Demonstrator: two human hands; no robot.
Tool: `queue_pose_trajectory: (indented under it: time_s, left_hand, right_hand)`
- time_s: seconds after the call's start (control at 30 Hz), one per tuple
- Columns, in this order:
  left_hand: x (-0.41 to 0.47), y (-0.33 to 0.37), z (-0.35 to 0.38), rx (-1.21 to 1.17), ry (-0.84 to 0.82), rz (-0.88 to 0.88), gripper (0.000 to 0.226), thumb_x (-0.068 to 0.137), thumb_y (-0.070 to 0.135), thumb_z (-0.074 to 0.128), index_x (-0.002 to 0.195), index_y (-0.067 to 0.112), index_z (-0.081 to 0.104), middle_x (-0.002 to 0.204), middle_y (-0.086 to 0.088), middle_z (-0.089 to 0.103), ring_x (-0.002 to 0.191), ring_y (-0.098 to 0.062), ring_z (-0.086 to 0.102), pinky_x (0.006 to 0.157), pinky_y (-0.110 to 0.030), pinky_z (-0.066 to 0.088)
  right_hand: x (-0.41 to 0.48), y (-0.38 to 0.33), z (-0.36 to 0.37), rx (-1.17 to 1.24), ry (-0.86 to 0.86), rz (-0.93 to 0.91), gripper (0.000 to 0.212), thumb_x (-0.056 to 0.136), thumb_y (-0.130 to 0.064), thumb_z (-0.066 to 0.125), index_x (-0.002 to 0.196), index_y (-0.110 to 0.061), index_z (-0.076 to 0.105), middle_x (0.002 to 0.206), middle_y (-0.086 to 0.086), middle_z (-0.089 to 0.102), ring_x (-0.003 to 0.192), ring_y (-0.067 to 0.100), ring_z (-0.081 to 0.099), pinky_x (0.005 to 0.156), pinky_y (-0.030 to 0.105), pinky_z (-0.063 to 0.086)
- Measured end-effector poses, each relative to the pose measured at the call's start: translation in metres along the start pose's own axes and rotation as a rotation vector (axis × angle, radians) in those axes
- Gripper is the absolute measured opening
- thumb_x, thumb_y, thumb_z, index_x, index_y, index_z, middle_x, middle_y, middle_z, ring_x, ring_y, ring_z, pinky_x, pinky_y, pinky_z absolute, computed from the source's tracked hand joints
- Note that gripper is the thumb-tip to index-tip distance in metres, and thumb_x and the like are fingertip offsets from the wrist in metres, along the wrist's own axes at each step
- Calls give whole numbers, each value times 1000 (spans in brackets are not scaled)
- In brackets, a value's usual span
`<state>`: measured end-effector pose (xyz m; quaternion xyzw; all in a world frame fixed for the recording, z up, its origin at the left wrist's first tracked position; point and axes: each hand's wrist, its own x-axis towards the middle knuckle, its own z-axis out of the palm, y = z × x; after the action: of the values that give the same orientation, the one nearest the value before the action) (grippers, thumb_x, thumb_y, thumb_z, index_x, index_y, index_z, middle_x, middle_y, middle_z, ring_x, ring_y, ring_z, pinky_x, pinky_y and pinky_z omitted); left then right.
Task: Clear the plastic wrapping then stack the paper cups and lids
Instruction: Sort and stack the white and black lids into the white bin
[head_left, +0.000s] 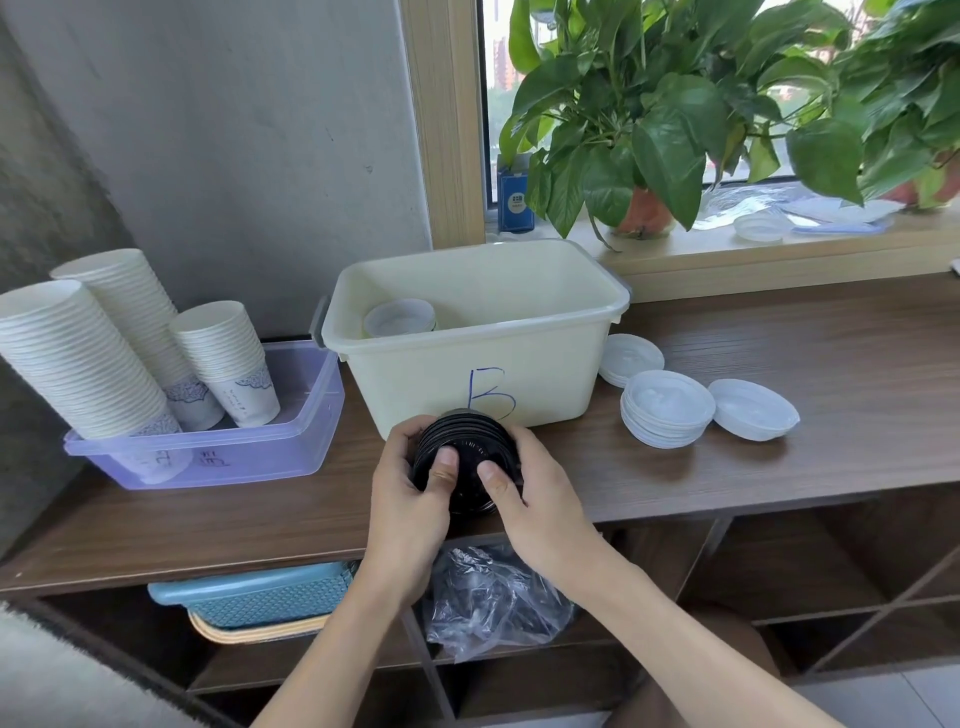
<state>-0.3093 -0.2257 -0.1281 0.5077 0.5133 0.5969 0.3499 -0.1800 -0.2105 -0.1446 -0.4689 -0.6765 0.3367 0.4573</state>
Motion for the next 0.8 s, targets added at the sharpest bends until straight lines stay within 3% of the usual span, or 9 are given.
queue_pose_trajectory:
  time_s: [0.1, 0.27, 0.43, 0.5, 0.57, 0.67, 0.8]
  left_hand:
    - [1, 1, 0, 54, -10, 4, 34, 95, -6, 51, 122, 14, 61, 109, 1, 71, 101, -6, 66, 86, -14, 50]
    - [-1, 5, 5, 114, 40, 1, 33, 93, -9, 51, 113, 16, 60, 101, 2, 69, 88, 2, 63, 79, -8, 47]
    - [2, 11, 2, 41, 5, -95, 22, 97, 0, 53, 109, 15, 64, 102, -2, 73, 97, -12, 68, 83, -18, 51]
    - [3, 18, -1, 13, -29, -115, 19, 97, 4, 56, 111, 12, 65, 104, -2, 74, 101, -17, 68, 86, -25, 53]
    - [6, 31, -3, 2, -38, -115, 18, 97, 8, 58, 113, 11, 65, 104, -2, 74, 101, -17, 69, 88, -30, 55]
    - [15, 53, -6, 28, -10, -99, 19, 94, 19, 65, 112, 13, 67, 103, -2, 74, 100, -16, 69, 93, -40, 55]
    - [27, 88, -5, 83, 1, -49, 29, 87, 36, 66, 107, 16, 68, 100, -1, 74, 97, -17, 69, 92, -44, 55]
  right_hand:
    - [-2, -1, 1, -19, 7, 6, 46, 90, -37, 47, 134, -22, 45, 124, -10, 57, 115, 4, 52, 100, 31, 43]
    - [-3, -3, 1, 29, -17, 3, 36, 95, -23, 51, 131, -23, 44, 122, -9, 55, 114, 3, 51, 98, 25, 41]
    - [1, -10, -4, 45, -45, -17, 39, 93, -29, 53, 131, -32, 42, 131, -11, 51, 123, -5, 44, 105, 23, 37]
    - [-1, -20, -12, 15, -95, -73, 59, 91, -23, 62, 134, -42, 26, 136, -18, 38, 127, -15, 32, 105, 9, 25]
    - [0, -32, -24, -40, -142, -176, 80, 82, -21, 74, 136, -44, 20, 139, -22, 28, 131, -14, 27, 103, 3, 22]
    - [9, -56, -43, -172, -204, -283, 100, 68, -33, 86, 142, -43, 20, 143, -23, 19, 129, -14, 30, 102, 2, 25]
    - [28, -88, -56, -382, -166, -387, 101, 64, -35, 85, 144, -29, 22, 143, -21, 18, 124, -5, 38, 100, 13, 37]
